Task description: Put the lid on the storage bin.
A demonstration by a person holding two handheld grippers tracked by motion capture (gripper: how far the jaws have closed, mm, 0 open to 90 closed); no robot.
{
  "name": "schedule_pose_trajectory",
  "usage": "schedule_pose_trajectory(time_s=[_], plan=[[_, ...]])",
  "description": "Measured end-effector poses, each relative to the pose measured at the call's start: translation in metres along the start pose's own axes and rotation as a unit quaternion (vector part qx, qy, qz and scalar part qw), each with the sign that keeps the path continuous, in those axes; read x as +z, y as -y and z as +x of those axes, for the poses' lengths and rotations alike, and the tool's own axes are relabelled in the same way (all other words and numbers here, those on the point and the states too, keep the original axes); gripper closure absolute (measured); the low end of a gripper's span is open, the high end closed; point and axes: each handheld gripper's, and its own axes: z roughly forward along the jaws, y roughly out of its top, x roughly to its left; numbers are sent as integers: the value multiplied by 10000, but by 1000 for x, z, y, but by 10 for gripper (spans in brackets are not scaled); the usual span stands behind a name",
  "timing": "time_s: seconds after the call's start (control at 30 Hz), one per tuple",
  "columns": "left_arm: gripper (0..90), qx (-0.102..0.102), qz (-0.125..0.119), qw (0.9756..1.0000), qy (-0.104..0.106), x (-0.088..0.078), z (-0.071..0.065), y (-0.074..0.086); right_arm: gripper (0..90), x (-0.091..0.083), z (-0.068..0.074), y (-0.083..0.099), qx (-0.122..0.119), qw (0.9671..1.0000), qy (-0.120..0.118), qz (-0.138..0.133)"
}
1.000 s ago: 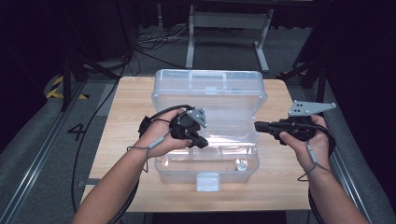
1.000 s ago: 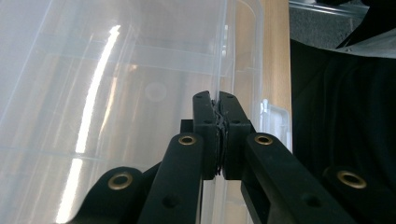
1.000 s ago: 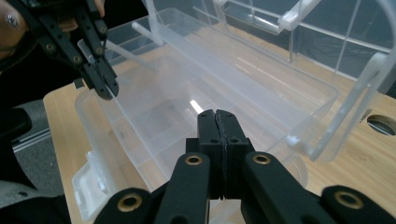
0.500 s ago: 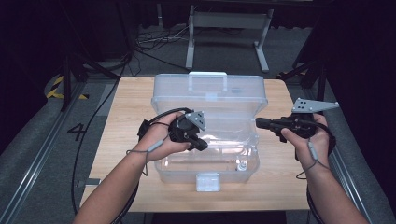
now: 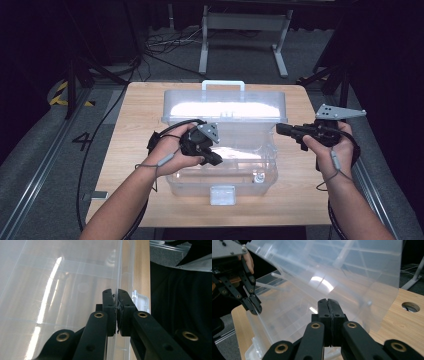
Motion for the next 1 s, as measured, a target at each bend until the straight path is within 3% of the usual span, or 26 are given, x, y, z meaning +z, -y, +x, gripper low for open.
schedule_pose_trajectory(time_s=[0.57,1.0], plan=[[817,-176,-179,9997,-14,-6,0,5,900,-1,0,3,58,10000,-5,-17],[845,-487,-692,9957,-381,-43,-11,25,900,-2,0,2,40,10000,17,-32]])
